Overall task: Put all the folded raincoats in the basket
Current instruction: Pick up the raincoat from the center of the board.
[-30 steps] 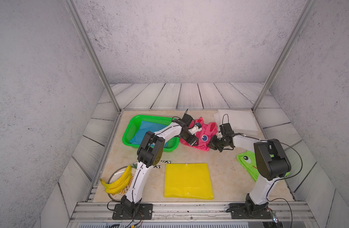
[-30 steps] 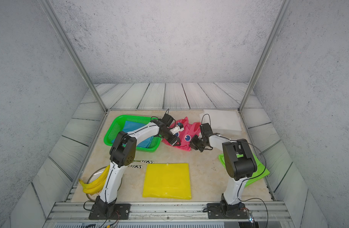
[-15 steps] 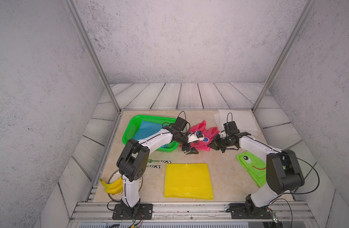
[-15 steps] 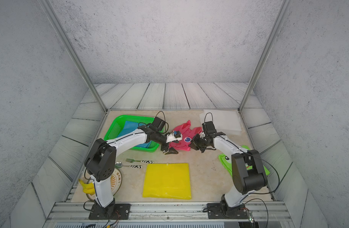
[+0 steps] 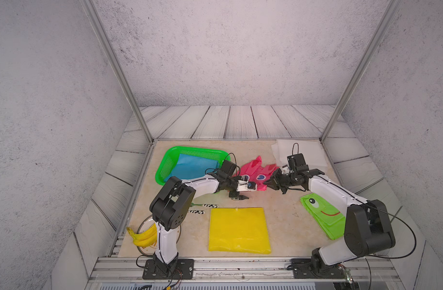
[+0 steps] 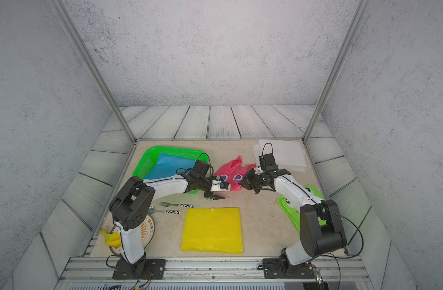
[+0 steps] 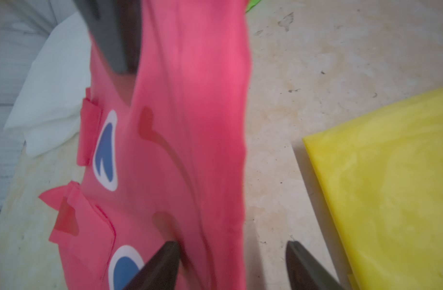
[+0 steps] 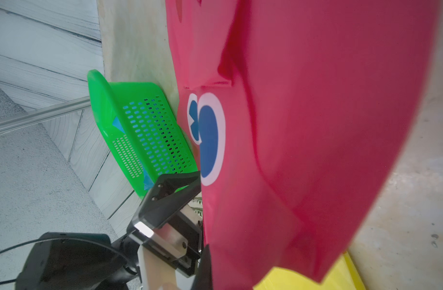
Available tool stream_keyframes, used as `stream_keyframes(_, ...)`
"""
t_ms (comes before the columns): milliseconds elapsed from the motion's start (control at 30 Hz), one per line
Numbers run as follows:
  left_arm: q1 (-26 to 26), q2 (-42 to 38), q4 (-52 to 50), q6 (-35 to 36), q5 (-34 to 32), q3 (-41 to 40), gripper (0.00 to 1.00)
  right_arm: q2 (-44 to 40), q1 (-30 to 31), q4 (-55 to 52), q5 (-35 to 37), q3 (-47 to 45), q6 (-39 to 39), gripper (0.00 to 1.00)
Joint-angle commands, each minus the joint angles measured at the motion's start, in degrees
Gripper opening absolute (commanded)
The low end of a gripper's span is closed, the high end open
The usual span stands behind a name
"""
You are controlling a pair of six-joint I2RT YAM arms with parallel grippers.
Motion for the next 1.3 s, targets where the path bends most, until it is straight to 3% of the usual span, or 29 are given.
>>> stream_keyframes(0, -0.21, -0.36, 11.04, -3.45, -3.89, -1.79, 0.54, -3.12, -0.10, -0.91, -1.03, -0.52, 1.05, 0.00)
stream_keyframes(133, -0.21, -1.96, 17.03, -4.76, -4.58, -3.74, 0.19, -5.48, -0.18, -2.35, -0.34, -0.54, 0.74, 0.00)
stream_keyframes(200, -0.21, -2.57, 17.13, -5.05, -5.38, -3.52, 0.11, -6.49, -0.21, -2.46, -0.49, -0.54, 0.28, 0.00)
stream_keyframes(267, -0.21, -3.54, 15.72, -6.11, -7.14, -2.69, 0.00, -8.01, -0.26, -2.46, -0.43, -0.48, -0.68, 0.09)
stream_keyframes(467, -0.08, -7.52, -0.57, -5.68, -9.75, 2.96, 0.00, -15.39, -0.47, -4.26, 0.85, 0.85, -8.36, 0.54)
stream_keyframes(567, 0.55, -8.81, -5.73, -6.66, -11.77, 6.62, 0.00, -19.38, -0.43, -9.23, 2.56, 2.53, -13.51, 0.64)
stream_keyframes(733, 2.43, -9.40, -12.59, -8.45, -17.44, 15.05, 0.00, -24.24, -0.49, -12.57, 3.56, 3.72, -20.29, 0.69)
stream_keyframes(967, 7.76, -9.53, -23.38, -8.34, -17.64, 27.26, 0.00, -26.63, -0.50, -11.41, 5.80, 3.84, -25.33, 0.70)
stream_keyframes(1267, 16.84, -7.94, -19.34, -2.83, -24.67, 33.00, 0.00, -25.40, -0.40, -5.88, 4.83, 4.90, -26.07, 0.70)
